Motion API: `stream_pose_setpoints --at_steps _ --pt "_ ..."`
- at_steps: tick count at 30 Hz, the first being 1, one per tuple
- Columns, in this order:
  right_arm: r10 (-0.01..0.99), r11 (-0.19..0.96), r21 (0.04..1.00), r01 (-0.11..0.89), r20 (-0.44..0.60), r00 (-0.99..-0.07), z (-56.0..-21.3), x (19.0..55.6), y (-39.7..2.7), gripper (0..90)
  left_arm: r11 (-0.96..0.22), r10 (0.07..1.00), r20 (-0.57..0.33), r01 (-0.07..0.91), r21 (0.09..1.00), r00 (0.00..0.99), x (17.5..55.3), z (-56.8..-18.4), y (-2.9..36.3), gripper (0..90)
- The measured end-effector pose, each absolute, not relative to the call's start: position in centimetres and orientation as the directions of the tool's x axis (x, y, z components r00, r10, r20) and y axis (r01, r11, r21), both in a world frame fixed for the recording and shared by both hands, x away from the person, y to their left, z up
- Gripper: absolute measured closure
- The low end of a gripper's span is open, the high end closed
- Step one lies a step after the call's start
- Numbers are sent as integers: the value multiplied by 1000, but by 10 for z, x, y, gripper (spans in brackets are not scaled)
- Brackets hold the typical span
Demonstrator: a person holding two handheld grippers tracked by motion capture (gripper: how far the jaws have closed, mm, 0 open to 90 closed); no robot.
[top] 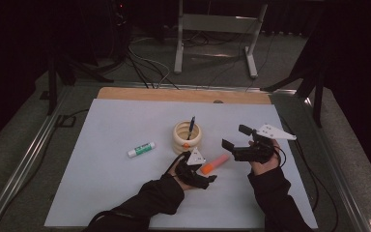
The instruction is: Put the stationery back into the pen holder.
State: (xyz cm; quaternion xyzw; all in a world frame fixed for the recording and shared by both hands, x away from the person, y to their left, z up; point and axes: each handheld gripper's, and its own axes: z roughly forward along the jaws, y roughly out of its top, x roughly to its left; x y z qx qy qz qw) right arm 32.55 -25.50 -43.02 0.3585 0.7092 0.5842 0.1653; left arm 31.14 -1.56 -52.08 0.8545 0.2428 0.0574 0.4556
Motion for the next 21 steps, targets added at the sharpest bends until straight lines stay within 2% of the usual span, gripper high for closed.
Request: stream_pose_setpoints --at_steps 2,4,5,6,8,15,21 --pt "702 62 947 314 182 -688 -430 325 -255 18 -494 470 -88 344 799 879 311 -521 -18 265" --pt "702 61 947 315 184 -688 -430 325 -255 18 -522 487 -58 344 781 872 312 -522 -20 338" --pt "702 61 947 315 184 -688 -430 325 -255 18 -530 486 -60 349 773 872 313 -523 -21 338" --pt "701 61 947 316 185 -689 -430 326 -255 18 -538 491 -51 348 767 870 313 -524 -22 395" --pt "701 60 947 316 186 -689 -430 326 -255 18 -573 502 -16 346 742 865 314 -525 -25 425" --pt "701 62 947 316 184 -689 -430 326 -255 18 -594 502 14 334 732 864 316 -525 -30 549" --pt "700 63 947 315 183 -690 -430 325 -255 18 -585 501 -13 350 732 865 319 -525 -32 635"
